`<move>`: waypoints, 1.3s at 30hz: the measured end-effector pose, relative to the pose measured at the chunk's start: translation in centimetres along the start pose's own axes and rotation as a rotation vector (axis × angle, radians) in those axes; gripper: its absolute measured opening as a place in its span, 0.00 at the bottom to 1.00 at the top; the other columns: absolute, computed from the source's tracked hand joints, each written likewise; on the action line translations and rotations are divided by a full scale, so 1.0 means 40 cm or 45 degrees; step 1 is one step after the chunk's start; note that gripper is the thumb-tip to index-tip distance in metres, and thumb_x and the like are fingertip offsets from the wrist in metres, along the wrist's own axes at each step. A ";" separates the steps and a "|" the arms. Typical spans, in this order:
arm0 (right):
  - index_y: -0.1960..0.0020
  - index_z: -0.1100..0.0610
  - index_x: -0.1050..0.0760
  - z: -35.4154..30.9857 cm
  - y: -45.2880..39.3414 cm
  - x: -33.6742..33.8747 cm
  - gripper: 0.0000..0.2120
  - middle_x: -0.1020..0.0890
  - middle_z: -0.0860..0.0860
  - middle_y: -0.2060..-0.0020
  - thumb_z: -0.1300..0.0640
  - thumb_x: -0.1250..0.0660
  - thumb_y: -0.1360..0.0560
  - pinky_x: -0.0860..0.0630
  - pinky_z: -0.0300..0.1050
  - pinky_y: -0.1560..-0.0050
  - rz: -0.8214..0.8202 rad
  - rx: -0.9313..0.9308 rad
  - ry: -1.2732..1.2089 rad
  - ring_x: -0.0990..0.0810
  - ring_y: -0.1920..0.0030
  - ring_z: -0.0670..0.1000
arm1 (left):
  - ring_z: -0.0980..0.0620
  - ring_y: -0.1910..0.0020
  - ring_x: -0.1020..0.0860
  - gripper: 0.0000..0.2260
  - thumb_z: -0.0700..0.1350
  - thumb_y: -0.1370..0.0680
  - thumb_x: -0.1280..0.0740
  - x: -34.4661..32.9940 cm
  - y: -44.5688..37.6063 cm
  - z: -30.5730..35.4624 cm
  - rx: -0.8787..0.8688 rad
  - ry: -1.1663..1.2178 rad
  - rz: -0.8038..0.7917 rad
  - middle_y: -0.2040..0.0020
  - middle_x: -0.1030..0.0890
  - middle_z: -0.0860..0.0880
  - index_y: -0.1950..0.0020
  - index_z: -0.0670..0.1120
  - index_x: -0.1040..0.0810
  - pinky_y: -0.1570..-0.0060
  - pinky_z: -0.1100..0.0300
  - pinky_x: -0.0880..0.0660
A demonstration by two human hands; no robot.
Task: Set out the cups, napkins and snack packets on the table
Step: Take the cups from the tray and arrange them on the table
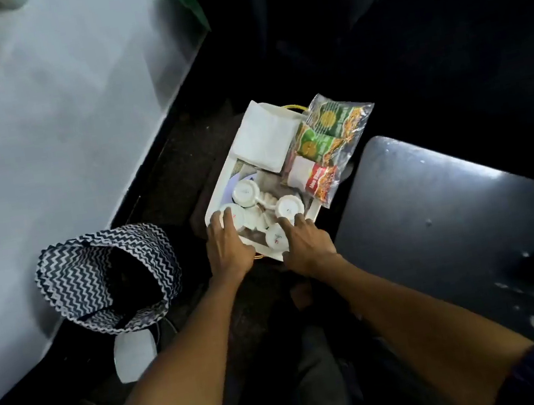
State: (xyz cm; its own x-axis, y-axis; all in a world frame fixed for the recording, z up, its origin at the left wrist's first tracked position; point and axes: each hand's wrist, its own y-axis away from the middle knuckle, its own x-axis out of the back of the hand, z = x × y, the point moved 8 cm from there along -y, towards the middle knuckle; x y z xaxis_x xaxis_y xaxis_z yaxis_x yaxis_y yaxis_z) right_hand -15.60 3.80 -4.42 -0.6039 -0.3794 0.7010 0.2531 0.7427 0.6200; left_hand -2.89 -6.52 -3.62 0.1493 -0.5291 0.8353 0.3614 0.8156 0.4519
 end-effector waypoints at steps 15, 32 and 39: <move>0.37 0.55 0.32 -0.022 -0.073 -0.075 0.28 0.24 0.58 0.48 0.51 0.26 0.33 0.32 0.47 0.64 0.191 -0.128 0.051 0.19 0.52 0.61 | 0.40 0.38 0.25 0.32 0.55 0.32 0.24 -0.043 -0.124 -0.040 -0.019 -0.305 0.121 0.37 0.23 0.41 0.32 0.46 0.31 0.42 0.45 0.27; 0.50 0.54 0.33 0.390 0.249 -0.125 0.30 0.20 0.61 0.48 0.53 0.21 0.45 0.18 0.62 0.50 0.398 -0.677 -1.715 0.17 0.49 0.61 | 0.47 0.47 0.19 0.32 0.40 0.38 0.27 -0.257 0.190 0.123 0.478 1.383 -0.314 0.44 0.20 0.44 0.35 0.42 0.30 0.43 0.48 0.20; 0.46 0.51 0.30 0.645 0.383 -0.157 0.32 0.19 0.53 0.49 0.59 0.20 0.46 0.19 0.38 0.62 0.389 -0.651 -1.843 0.17 0.53 0.50 | 0.49 0.49 0.19 0.25 0.36 0.30 0.25 -0.412 0.298 0.328 0.290 1.165 -0.450 0.46 0.17 0.46 0.35 0.42 0.25 0.54 0.64 0.24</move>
State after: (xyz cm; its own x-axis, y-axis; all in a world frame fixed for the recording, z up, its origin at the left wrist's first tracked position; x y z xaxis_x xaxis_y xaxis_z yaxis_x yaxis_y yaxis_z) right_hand -27.43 31.81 -8.42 -0.5929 0.8010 0.0824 0.5359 0.3161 0.7829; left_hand -13.13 15.01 -7.89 0.7513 -0.6483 0.1235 0.3517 0.5517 0.7563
